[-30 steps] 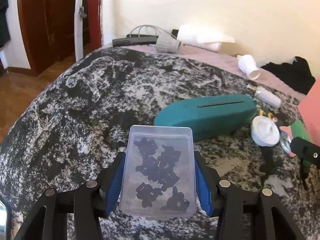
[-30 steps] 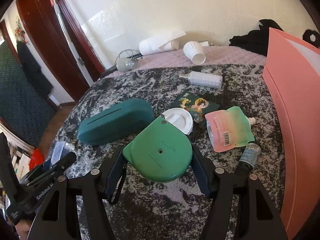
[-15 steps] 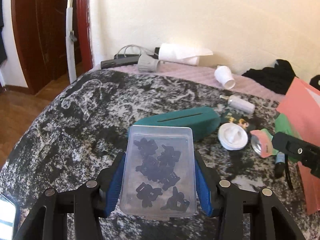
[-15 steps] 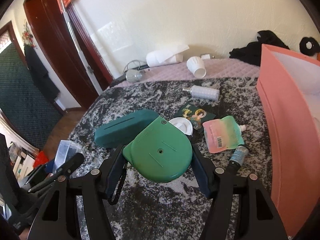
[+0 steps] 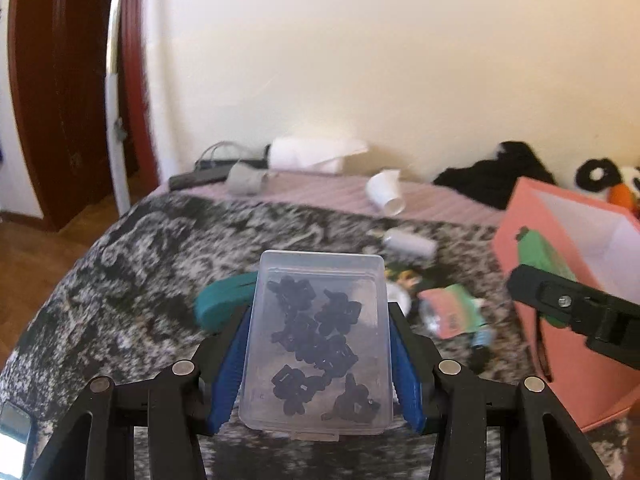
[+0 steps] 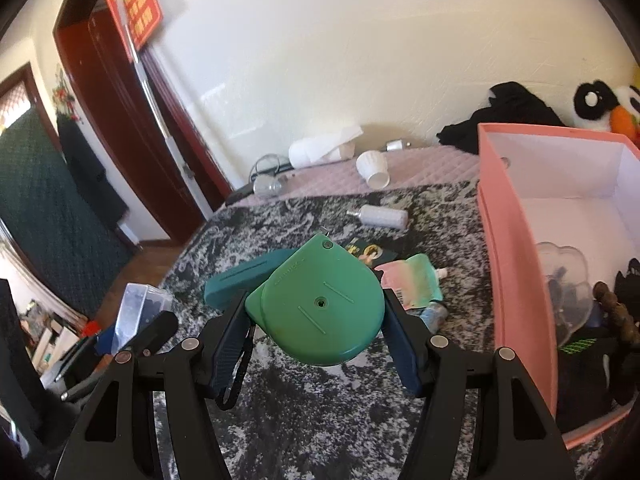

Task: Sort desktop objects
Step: 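Carry the clear box and green case over the pink box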

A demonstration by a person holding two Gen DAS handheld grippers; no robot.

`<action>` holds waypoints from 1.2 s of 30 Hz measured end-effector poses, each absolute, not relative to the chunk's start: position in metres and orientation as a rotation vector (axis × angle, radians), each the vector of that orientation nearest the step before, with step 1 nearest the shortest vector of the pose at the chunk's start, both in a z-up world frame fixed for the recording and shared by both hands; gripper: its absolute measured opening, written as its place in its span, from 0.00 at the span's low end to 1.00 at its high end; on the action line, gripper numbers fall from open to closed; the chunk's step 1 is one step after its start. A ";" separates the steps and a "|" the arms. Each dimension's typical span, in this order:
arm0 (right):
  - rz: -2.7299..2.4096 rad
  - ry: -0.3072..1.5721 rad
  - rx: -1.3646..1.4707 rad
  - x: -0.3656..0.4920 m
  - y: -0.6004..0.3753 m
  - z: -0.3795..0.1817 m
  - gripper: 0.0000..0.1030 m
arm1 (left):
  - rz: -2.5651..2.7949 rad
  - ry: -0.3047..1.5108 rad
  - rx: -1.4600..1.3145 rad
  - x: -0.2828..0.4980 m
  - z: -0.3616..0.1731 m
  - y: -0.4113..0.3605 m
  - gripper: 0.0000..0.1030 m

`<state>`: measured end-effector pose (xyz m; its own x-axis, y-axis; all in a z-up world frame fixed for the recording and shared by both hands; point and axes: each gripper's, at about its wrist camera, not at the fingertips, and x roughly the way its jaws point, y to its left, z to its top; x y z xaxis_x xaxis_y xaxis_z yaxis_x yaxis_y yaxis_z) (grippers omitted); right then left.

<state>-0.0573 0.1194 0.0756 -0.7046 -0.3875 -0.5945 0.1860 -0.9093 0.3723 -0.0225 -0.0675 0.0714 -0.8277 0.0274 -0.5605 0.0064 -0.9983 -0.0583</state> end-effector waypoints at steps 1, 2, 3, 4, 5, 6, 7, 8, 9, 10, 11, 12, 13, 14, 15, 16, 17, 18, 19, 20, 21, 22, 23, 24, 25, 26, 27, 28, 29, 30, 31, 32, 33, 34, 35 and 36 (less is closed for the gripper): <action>-2.614 -0.420 0.997 -0.055 0.124 0.078 0.65 | 2.986 -0.083 -0.906 -0.021 0.074 -0.061 0.53; -2.618 -0.427 0.991 -0.053 0.129 0.080 0.65 | 2.980 -0.076 -0.892 -0.020 0.077 -0.053 0.53; -2.623 -0.431 0.984 -0.050 0.134 0.083 0.65 | 2.971 -0.072 -0.881 -0.019 0.079 -0.046 0.53; -2.631 -0.434 0.976 -0.048 0.140 0.086 0.65 | 2.962 -0.068 -0.871 -0.018 0.081 -0.039 0.53; -2.640 -0.435 0.970 -0.045 0.145 0.088 0.65 | 2.956 -0.064 -0.862 -0.017 0.083 -0.032 0.53; -2.650 -0.434 0.964 -0.042 0.150 0.091 0.65 | 2.951 -0.061 -0.853 -0.016 0.084 -0.026 0.53; -2.660 -0.434 0.959 -0.039 0.155 0.093 0.65 | 2.945 -0.056 -0.844 -0.015 0.085 -0.019 0.53; -2.671 -0.432 0.954 -0.037 0.161 0.095 0.65 | 2.938 -0.051 -0.835 -0.015 0.086 -0.012 0.53; -2.683 -0.430 0.948 -0.035 0.168 0.097 0.65 | 2.932 -0.047 -0.828 -0.015 0.087 -0.005 0.53; -2.696 -0.425 0.945 -0.033 0.175 0.099 0.65 | 2.923 -0.045 -0.821 -0.015 0.088 0.002 0.53; -2.707 -0.423 0.942 -0.031 0.182 0.100 0.65 | 2.913 -0.042 -0.815 -0.015 0.088 0.009 0.53; -2.718 -0.423 0.939 -0.028 0.189 0.102 0.65 | 2.904 -0.040 -0.809 -0.014 0.089 0.016 0.53; -2.728 -0.428 0.936 -0.026 0.198 0.103 0.65 | 2.896 -0.039 -0.804 -0.014 0.090 0.023 0.53; -2.735 -0.437 0.934 -0.025 0.205 0.104 0.65 | 2.886 -0.037 -0.797 -0.014 0.091 0.030 0.53; -2.743 -0.450 0.931 -0.024 0.214 0.104 0.65 | 2.879 -0.035 -0.790 -0.014 0.092 0.037 0.53; -2.751 -0.467 0.925 -0.022 0.223 0.106 0.65 | 2.871 -0.033 -0.784 -0.013 0.093 0.044 0.53; -2.761 -0.487 0.918 -0.021 0.232 0.107 0.65 | 2.863 -0.032 -0.776 -0.013 0.094 0.051 0.53; -2.772 -0.508 0.910 -0.019 0.242 0.108 0.65 | 2.854 -0.032 -0.769 -0.013 0.095 0.059 0.53; -2.785 -0.527 0.906 -0.018 0.251 0.109 0.65 | 2.845 -0.031 -0.764 -0.012 0.096 0.066 0.53; -2.799 -0.545 0.904 -0.017 0.261 0.110 0.65 | 2.836 -0.030 -0.756 -0.012 0.097 0.073 0.53; -2.813 -0.562 0.901 -0.016 0.270 0.110 0.65 | 2.827 -0.031 -0.750 -0.011 0.098 0.082 0.53; -2.827 -0.577 0.904 -0.015 0.279 0.110 0.65 | 2.815 -0.034 -0.746 -0.010 0.099 0.090 0.53; -2.843 -0.594 0.913 -0.015 0.288 0.108 0.65 | 2.804 -0.037 -0.742 -0.009 0.099 0.097 0.53; -2.859 -0.612 0.926 -0.015 0.297 0.106 0.65 | 2.791 -0.039 -0.738 -0.008 0.100 0.105 0.53; -2.871 -0.625 0.938 -0.015 0.305 0.104 0.65 | 2.782 -0.038 -0.734 -0.008 0.101 0.112 0.53; -2.882 -0.634 0.951 -0.015 0.312 0.102 0.66 | 2.775 -0.033 -0.729 -0.007 0.101 0.119 0.53; -2.892 -0.643 0.963 -0.016 0.319 0.100 0.66 | 2.767 -0.026 -0.722 -0.007 0.101 0.127 0.53; -2.902 -0.648 0.974 -0.016 0.324 0.098 0.66 | 2.758 -0.021 -0.716 -0.006 0.101 0.135 0.53; -2.914 -0.649 0.984 -0.016 0.330 0.097 0.66 | 2.747 -0.015 -0.710 -0.005 0.101 0.143 0.52; -2.927 -0.650 0.994 -0.016 0.335 0.095 0.66 | 2.741 -0.008 -0.709 -0.005 0.101 0.150 0.53; -2.938 -0.657 1.002 -0.015 0.340 0.094 0.66 | 2.735 0.000 -0.711 -0.006 0.099 0.157 0.53; -2.946 -0.670 1.009 -0.015 0.345 0.092 0.66 | 2.730 0.008 -0.712 -0.007 0.098 0.163 0.53; -2.954 -0.677 1.017 -0.015 0.349 0.090 0.66 | 2.723 0.013 -0.715 -0.006 0.097 0.169 0.53; -2.962 -0.679 1.026 -0.015 0.353 0.088 0.66 | 2.716 0.022 -0.719 -0.006 0.096 0.175 0.53; -2.970 -0.681 1.035 -0.016 0.357 0.086 0.66 | 2.711 0.040 -0.722 -0.006 0.094 0.182 0.53; -2.977 -0.680 1.046 -0.016 0.361 0.084 0.66 | 2.708 0.061 -0.724 -0.007 0.091 0.187 0.53</action>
<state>-0.0165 0.3612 0.0837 -0.7865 -0.0568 -0.6149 -0.2158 -0.9077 0.3600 -0.0065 0.1875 0.0912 -0.8138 0.3090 -0.4922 -0.3310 -0.9426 -0.0445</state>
